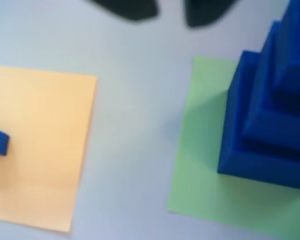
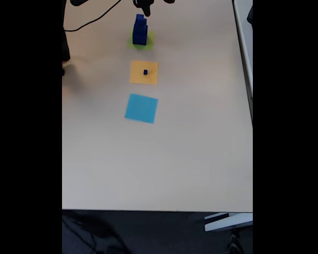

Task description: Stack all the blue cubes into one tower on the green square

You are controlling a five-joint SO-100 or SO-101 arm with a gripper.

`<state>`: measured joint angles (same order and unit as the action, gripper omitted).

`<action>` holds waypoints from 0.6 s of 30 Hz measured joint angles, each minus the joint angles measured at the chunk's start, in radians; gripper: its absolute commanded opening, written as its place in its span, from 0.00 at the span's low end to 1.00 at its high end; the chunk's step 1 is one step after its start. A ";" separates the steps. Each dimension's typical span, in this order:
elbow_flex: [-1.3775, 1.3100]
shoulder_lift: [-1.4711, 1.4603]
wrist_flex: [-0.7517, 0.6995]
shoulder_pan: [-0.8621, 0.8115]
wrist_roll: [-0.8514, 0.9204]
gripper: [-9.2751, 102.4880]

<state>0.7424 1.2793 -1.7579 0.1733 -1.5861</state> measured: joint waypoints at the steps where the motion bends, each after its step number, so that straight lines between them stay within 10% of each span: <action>1: 0.005 0.000 0.000 -0.008 0.005 0.08; 18: 0.074 0.009 0.000 -0.041 0.023 0.08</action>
<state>0.8161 1.2885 -1.7579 0.1319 -1.5631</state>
